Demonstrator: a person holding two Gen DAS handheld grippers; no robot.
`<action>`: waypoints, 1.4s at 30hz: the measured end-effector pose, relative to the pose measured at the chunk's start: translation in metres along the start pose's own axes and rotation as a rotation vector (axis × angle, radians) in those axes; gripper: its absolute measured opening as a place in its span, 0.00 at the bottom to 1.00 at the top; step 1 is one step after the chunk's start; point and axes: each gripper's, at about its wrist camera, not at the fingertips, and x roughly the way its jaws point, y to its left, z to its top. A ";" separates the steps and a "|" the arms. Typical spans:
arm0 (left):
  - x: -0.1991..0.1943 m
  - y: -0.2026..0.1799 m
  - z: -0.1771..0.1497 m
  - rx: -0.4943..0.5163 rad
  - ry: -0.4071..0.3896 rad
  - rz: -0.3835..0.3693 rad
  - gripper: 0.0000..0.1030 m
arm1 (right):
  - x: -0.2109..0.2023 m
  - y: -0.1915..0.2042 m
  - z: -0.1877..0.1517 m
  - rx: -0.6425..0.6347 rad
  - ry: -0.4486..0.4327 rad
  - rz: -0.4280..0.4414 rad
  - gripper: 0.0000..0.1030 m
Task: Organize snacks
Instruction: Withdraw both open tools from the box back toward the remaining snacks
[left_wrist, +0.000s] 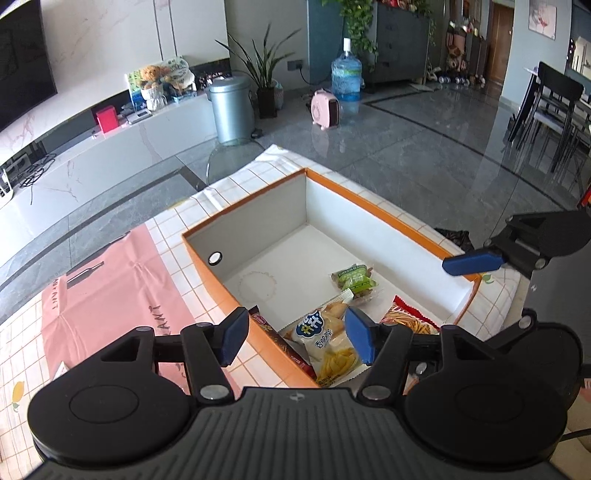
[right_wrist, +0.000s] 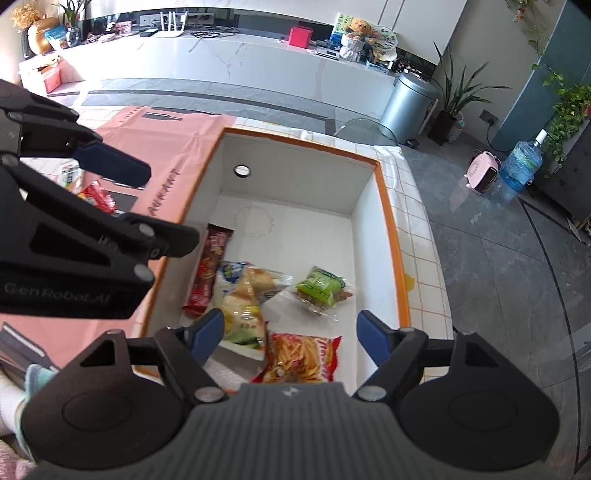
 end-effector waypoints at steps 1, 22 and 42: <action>-0.006 0.002 -0.003 -0.005 -0.011 0.006 0.69 | -0.005 0.004 -0.001 0.008 -0.006 0.017 0.78; -0.082 0.056 -0.113 -0.258 -0.149 0.160 0.75 | -0.039 0.105 -0.055 0.298 -0.138 0.099 0.86; -0.078 0.118 -0.209 -0.433 -0.192 0.267 0.78 | 0.010 0.190 -0.059 0.222 -0.139 0.126 0.86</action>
